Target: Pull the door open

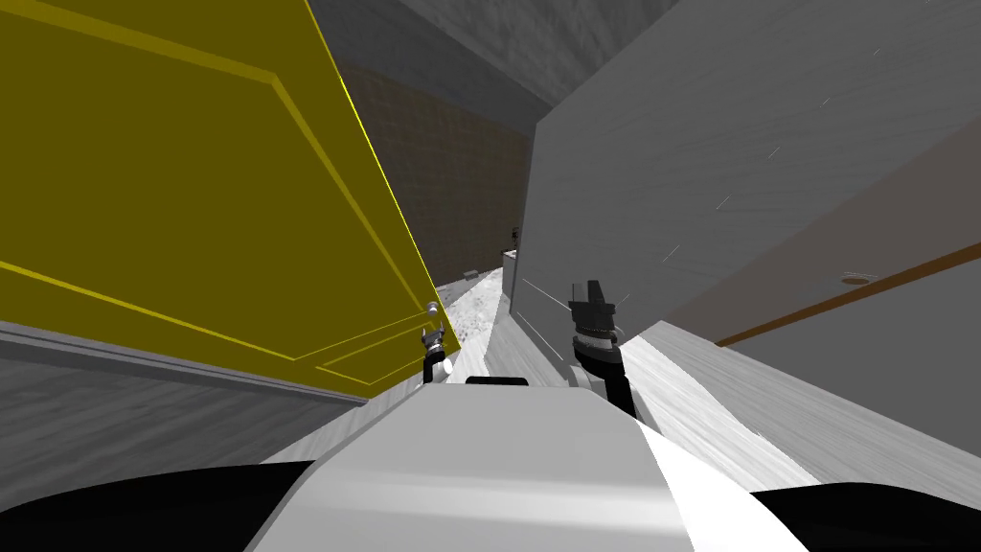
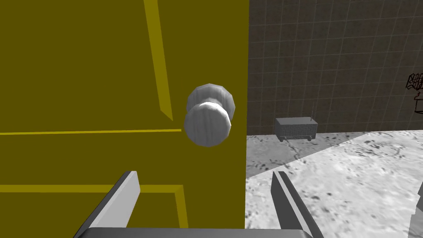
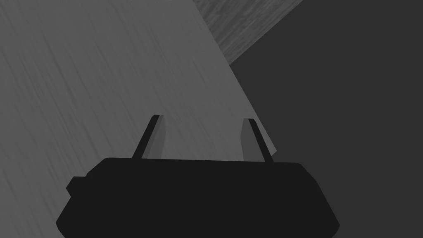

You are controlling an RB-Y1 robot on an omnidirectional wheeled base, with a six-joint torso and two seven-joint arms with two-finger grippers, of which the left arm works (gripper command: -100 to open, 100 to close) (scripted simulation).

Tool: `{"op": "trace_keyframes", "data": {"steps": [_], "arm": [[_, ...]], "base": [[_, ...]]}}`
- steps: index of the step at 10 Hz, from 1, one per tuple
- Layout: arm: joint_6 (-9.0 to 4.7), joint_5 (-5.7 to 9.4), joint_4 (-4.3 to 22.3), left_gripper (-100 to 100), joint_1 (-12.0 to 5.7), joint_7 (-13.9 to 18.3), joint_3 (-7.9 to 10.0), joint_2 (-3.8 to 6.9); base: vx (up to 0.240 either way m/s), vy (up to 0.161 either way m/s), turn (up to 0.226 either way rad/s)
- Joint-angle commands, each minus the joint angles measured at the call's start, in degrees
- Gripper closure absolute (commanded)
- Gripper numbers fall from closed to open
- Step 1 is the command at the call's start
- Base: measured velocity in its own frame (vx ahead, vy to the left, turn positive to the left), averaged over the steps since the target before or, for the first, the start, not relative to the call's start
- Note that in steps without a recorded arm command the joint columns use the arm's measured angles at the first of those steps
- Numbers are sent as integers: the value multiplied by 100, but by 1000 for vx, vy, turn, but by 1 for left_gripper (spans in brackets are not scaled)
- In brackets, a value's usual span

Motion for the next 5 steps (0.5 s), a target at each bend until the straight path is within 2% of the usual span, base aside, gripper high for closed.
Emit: {"op": "trace_keyframes", "data": {"steps": [1,2,4,5], "arm": [[0,0,0,-100,0,0,0,0],[-55,15,75,-100,73,202,-7,141],[-82,25,114,-100,137,339,-12,251],[-114,36,160,-100,211,500,-17,380]], "base": [[26,27,-15],[128,1,-43],[188,16,-44],[135,-7,-56]]}}
